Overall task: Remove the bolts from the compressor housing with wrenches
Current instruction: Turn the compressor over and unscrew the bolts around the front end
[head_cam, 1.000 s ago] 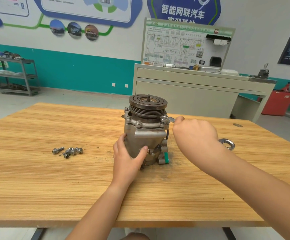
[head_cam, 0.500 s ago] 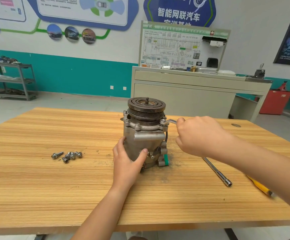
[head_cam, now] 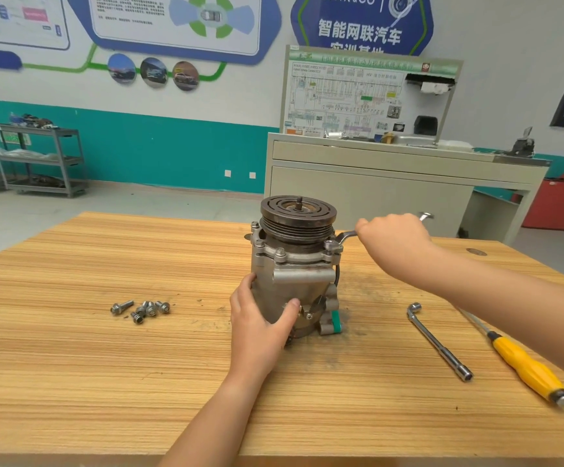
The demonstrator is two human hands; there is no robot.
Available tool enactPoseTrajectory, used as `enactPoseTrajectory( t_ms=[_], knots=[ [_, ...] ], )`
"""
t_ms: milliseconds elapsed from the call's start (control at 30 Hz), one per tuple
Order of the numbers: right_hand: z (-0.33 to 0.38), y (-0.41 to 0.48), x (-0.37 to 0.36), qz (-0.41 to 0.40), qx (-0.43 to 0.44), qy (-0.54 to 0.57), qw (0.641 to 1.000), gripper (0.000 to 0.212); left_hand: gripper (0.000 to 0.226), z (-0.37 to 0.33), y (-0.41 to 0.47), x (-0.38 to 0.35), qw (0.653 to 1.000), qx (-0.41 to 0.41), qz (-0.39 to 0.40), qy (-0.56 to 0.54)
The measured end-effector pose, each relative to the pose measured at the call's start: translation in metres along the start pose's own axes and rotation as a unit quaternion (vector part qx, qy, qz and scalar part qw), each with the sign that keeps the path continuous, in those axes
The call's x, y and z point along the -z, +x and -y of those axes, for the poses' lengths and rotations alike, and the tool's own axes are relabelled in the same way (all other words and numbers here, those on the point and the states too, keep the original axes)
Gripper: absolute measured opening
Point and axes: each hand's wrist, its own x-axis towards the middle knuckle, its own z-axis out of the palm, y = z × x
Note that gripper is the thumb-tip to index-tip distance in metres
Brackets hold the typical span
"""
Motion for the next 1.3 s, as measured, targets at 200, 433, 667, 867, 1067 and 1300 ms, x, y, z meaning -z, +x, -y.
enactPoseTrajectory(
  t_ms=[200, 433, 667, 867, 1067, 1300],
  knots=[
    [0.006, 0.032, -0.038, -0.139, 0.026, 0.096, 0.985, 0.025, 0.08, -0.002, -0.001, 0.002, 1.0, 0.0, 0.003, 0.001],
    [0.012, 0.038, -0.053, -0.16, -0.012, 0.168, 0.973, 0.025, 0.08, -0.003, -0.001, 0.002, 1.0, 0.0, 0.005, 0.007],
    [0.008, 0.02, -0.061, -0.182, -0.072, 0.268, 0.943, 0.027, 0.083, -0.001, -0.001, 0.002, 1.0, 0.007, 0.01, 0.001],
    [-0.004, -0.009, -0.064, -0.203, -0.065, 0.274, 0.938, 0.02, 0.08, 0.0, -0.001, 0.001, 1.0, 0.001, 0.006, 0.002],
    [-0.004, -0.004, -0.064, -0.173, -0.11, 0.3, 0.932, 0.022, 0.08, 0.001, -0.001, 0.002, 1.0, -0.004, 0.005, -0.002],
    [-0.003, -0.017, -0.04, -0.158, -0.15, 0.37, 0.903, 0.027, 0.08, 0.004, 0.001, 0.0, 1.0, -0.007, 0.004, -0.004]
  ],
)
